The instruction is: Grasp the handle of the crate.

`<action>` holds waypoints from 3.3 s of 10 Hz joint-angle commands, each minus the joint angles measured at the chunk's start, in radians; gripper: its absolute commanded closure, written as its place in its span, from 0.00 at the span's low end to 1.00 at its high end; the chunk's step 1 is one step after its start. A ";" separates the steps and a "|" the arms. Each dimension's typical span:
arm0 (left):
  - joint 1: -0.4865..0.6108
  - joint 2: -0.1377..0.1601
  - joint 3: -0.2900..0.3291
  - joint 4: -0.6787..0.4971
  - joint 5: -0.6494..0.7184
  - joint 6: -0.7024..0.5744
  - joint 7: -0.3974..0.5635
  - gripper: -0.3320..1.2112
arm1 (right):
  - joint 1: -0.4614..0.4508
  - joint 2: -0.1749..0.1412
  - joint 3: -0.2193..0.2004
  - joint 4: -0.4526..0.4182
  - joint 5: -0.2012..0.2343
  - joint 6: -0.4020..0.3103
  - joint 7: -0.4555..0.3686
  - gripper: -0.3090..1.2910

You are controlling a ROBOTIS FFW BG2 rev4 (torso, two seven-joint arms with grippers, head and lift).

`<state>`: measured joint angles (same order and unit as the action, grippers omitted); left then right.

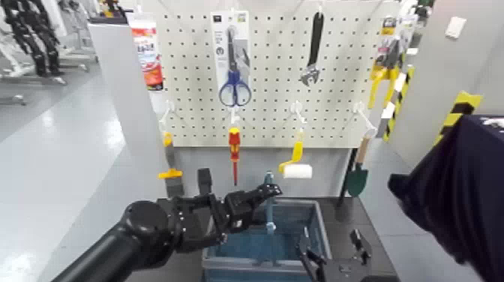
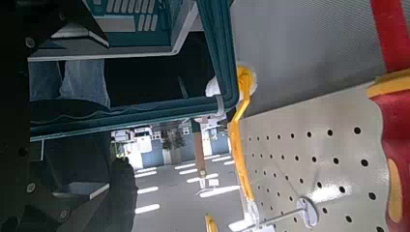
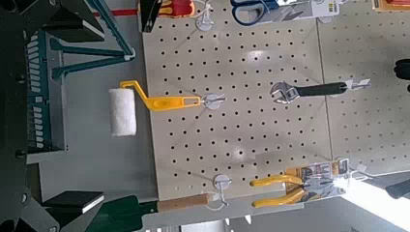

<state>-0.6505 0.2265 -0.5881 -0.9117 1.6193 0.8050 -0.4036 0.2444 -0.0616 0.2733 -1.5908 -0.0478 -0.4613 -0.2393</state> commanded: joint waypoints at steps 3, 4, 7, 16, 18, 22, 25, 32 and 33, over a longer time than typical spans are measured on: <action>-0.011 -0.006 -0.021 0.027 0.024 0.008 0.000 0.91 | -0.004 -0.003 0.006 0.002 -0.007 -0.007 0.000 0.28; -0.011 -0.006 -0.021 0.030 0.024 0.008 0.000 0.97 | -0.004 -0.004 0.006 0.003 -0.007 -0.007 0.000 0.28; -0.003 -0.006 -0.016 0.027 0.024 0.005 -0.003 0.98 | -0.002 -0.004 0.003 0.003 -0.007 -0.008 0.000 0.28; 0.106 0.008 0.050 -0.164 0.024 0.008 -0.003 0.98 | 0.006 -0.004 -0.009 0.002 -0.003 0.001 -0.003 0.28; 0.134 0.013 0.057 -0.213 0.024 0.014 0.002 0.98 | 0.009 -0.003 -0.011 0.000 0.002 0.006 -0.003 0.28; 0.203 0.036 0.077 -0.346 0.024 0.053 0.026 0.98 | 0.012 -0.001 -0.017 0.000 0.005 0.007 -0.005 0.28; 0.298 0.071 0.142 -0.495 0.074 0.112 0.140 0.98 | 0.018 0.002 -0.023 -0.001 0.008 0.009 -0.008 0.28; 0.368 0.165 0.178 -0.616 0.198 0.169 0.259 0.98 | 0.019 0.003 -0.025 -0.003 0.014 0.026 -0.012 0.28; 0.368 0.166 0.174 -0.618 0.212 0.174 0.259 0.98 | 0.019 0.002 -0.022 -0.005 0.014 0.033 -0.014 0.28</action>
<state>-0.2826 0.3907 -0.4117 -1.5279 1.8232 0.9754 -0.1427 0.2639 -0.0588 0.2499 -1.5950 -0.0337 -0.4315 -0.2522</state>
